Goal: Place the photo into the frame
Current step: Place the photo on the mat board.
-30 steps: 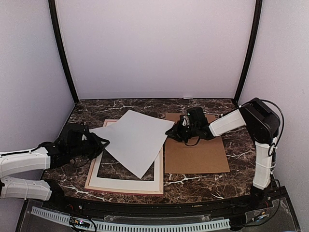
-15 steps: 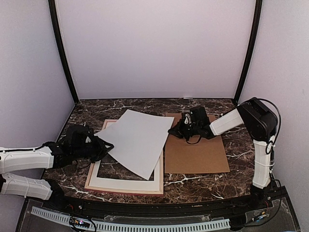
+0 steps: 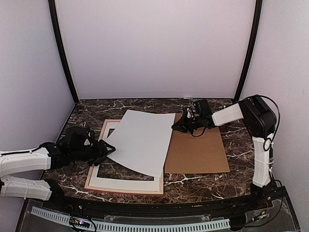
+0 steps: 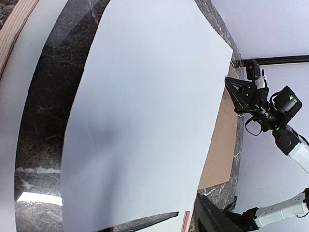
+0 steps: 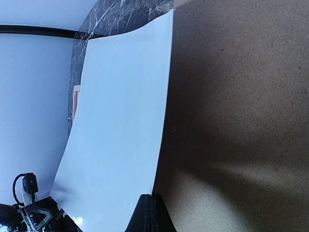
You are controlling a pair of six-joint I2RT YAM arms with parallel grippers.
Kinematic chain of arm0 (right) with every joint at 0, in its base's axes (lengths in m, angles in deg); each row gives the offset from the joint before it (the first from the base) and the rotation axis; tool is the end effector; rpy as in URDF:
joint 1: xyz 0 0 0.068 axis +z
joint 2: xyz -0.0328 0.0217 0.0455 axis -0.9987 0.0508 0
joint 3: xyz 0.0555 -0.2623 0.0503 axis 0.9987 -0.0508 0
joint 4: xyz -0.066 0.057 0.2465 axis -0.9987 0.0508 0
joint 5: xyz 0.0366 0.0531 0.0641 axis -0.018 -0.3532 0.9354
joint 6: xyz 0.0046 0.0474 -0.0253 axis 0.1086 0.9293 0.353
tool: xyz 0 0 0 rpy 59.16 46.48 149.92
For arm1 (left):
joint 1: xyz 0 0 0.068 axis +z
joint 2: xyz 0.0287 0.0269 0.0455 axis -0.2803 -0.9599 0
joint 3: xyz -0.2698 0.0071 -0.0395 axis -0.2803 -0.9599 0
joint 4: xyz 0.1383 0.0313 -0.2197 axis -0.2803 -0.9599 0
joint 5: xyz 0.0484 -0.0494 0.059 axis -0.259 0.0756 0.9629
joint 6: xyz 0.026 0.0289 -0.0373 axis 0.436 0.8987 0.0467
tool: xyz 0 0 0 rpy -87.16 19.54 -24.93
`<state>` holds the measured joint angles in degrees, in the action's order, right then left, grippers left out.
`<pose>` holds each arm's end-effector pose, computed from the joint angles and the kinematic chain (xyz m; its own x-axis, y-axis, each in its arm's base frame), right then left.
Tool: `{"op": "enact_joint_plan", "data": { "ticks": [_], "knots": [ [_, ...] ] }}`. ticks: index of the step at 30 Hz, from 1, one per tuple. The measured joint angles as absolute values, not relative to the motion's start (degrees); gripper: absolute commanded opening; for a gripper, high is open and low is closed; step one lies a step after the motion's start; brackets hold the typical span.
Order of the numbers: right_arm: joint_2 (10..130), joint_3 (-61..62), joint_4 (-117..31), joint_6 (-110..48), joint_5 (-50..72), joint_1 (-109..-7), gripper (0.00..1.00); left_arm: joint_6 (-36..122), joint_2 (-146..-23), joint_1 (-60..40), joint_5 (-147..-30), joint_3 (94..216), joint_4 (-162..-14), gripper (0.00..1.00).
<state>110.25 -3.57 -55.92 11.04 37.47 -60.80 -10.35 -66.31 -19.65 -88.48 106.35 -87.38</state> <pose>0.3886 0.2142 0.1281 -0.9337 0.2360 -0.2692 -0.0953 0.5611 0.8223 0.1655 -0.1264 0.1909 -0.7969 -0.5329 -0.2847 -0.1024 0.5836 -0.8056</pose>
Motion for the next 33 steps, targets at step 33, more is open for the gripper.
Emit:
{"op": "enact_joint_plan", "data": {
  "ticks": [33],
  "knots": [
    [117.8,15.8,-27.1,-11.2,46.6,-60.6,0.12,8.1,-66.5,-18.1,-74.2,117.1,-106.3,0.87]
  ]
}}
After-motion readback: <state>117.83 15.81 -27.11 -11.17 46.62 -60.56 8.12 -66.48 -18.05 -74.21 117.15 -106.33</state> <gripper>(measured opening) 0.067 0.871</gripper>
